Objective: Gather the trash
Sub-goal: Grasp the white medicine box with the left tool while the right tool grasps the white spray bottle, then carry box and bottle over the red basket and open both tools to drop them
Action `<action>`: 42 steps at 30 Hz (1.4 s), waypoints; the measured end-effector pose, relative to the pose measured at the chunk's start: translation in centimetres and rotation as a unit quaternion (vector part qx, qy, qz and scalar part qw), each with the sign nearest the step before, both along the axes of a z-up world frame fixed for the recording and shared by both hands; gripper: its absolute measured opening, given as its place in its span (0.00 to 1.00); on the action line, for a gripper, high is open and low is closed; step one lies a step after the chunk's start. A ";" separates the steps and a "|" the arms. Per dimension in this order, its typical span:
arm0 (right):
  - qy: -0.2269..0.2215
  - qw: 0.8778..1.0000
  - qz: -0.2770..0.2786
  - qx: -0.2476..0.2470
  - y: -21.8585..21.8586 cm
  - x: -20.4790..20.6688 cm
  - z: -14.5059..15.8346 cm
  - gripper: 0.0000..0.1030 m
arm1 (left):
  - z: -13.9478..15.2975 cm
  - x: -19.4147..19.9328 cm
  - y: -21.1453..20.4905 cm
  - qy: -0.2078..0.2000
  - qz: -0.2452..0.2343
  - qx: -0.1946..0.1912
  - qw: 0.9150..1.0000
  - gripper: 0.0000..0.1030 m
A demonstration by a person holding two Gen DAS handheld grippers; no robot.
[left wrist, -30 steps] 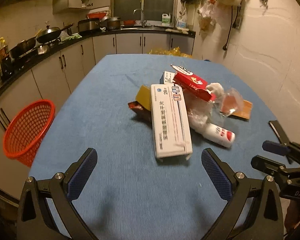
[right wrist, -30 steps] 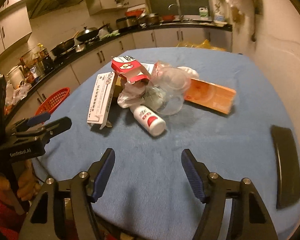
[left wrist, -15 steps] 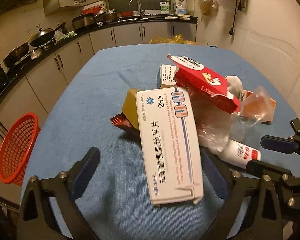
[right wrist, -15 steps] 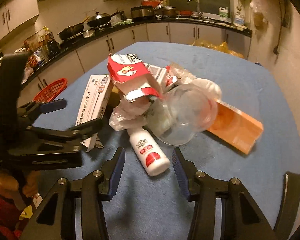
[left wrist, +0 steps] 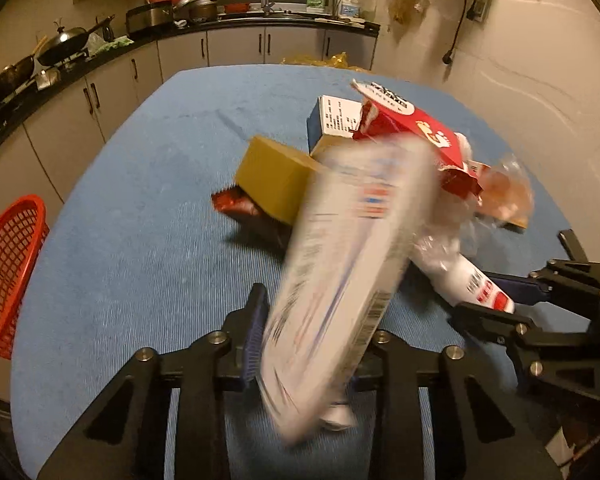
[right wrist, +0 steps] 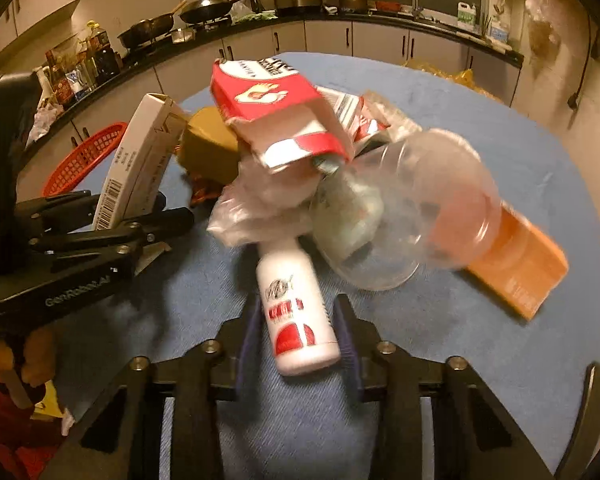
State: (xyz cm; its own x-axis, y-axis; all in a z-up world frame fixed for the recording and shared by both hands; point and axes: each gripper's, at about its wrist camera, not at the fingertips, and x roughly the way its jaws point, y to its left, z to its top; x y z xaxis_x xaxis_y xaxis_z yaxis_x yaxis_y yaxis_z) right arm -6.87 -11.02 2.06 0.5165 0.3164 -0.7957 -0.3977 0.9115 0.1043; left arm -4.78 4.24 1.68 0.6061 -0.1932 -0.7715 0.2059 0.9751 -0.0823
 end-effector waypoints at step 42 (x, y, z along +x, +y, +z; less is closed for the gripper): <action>-0.019 0.995 0.034 0.087 0.5 -8.1 3.2 0.32 | 2.6 -4.6 3.4 -0.042 -0.011 -0.011 0.999 0.12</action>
